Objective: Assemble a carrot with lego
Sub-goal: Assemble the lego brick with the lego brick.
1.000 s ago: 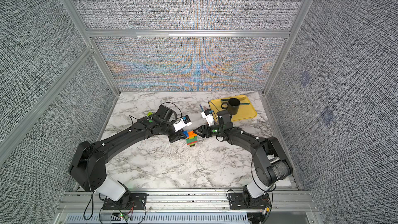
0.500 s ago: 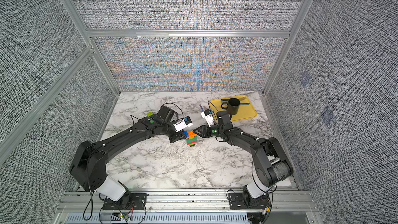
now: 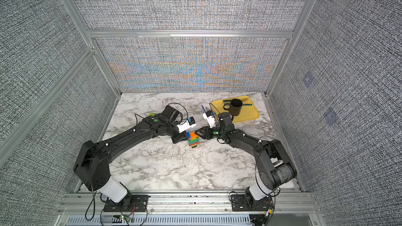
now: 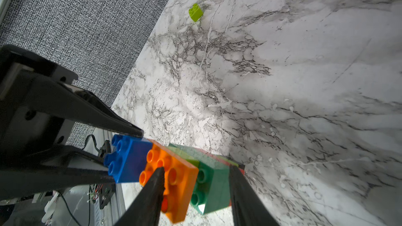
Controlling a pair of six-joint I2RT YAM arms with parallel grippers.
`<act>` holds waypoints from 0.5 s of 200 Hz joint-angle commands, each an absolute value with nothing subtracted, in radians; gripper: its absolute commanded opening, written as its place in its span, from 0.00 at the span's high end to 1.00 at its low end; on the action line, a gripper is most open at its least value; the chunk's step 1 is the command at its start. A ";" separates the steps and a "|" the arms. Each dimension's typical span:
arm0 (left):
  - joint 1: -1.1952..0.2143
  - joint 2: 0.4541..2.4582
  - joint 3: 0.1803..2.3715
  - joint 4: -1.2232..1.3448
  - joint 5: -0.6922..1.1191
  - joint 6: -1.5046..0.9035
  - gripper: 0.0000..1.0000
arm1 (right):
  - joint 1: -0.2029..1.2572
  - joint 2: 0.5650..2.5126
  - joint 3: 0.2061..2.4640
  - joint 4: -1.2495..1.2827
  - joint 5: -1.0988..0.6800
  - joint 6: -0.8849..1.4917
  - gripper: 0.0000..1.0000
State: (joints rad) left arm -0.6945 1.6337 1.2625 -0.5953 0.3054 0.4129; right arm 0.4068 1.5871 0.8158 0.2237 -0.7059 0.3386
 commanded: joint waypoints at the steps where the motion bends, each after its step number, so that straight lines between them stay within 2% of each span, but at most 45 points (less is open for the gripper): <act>1: -0.699 1.658 1.277 -0.688 0.239 0.406 0.98 | 0.411 1.586 0.808 0.171 -0.664 0.330 0.51; 24: -0.701 1.668 1.297 -0.708 0.236 0.405 0.94 | 0.411 1.580 0.808 0.165 -0.657 0.328 0.51; 61: -0.701 1.670 1.326 -0.709 0.252 0.387 0.70 | 0.412 1.574 0.819 0.154 -0.652 0.324 0.50; 100: -0.702 1.664 1.345 -0.703 0.273 0.371 0.57 | 0.411 1.575 0.831 0.150 -0.653 0.324 0.49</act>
